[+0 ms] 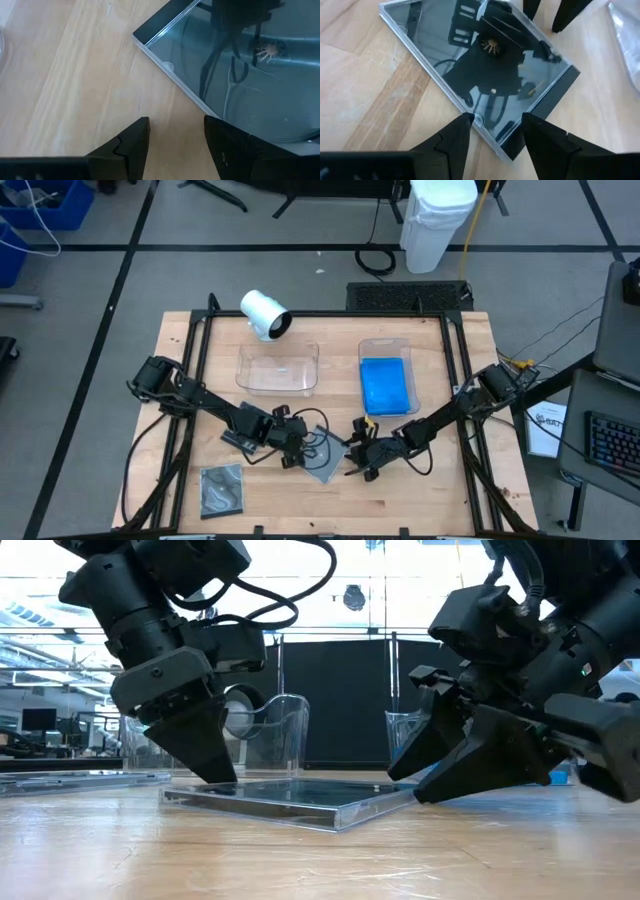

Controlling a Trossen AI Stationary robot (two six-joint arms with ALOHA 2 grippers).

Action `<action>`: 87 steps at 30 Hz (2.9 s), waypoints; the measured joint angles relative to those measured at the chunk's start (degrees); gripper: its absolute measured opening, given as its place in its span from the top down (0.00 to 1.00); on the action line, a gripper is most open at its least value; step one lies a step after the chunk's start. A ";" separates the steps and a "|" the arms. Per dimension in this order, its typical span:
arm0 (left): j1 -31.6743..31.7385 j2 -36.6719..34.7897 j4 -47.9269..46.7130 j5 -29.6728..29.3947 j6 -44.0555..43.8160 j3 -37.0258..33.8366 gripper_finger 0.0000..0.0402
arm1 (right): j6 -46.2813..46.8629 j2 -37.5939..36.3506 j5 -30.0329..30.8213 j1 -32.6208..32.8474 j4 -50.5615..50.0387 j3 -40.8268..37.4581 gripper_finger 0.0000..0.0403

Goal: Pick & place jewel cases by type
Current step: Put the top right black cd case into the left transparent bin

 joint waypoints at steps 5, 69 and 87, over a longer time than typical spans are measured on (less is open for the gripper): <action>-0.02 -0.02 0.02 -0.01 -0.01 -0.01 0.52 | -4.96 0.11 1.33 0.00 3.14 -0.21 0.58; -0.02 0.09 2.41 -0.06 -0.01 0.07 0.52 | -10.72 -0.20 -0.15 -6.88 28.78 2.56 0.58; -0.02 0.20 6.27 -1.14 2.83 -0.03 0.52 | -7.20 -0.07 -11.52 -7.85 31.31 2.61 0.58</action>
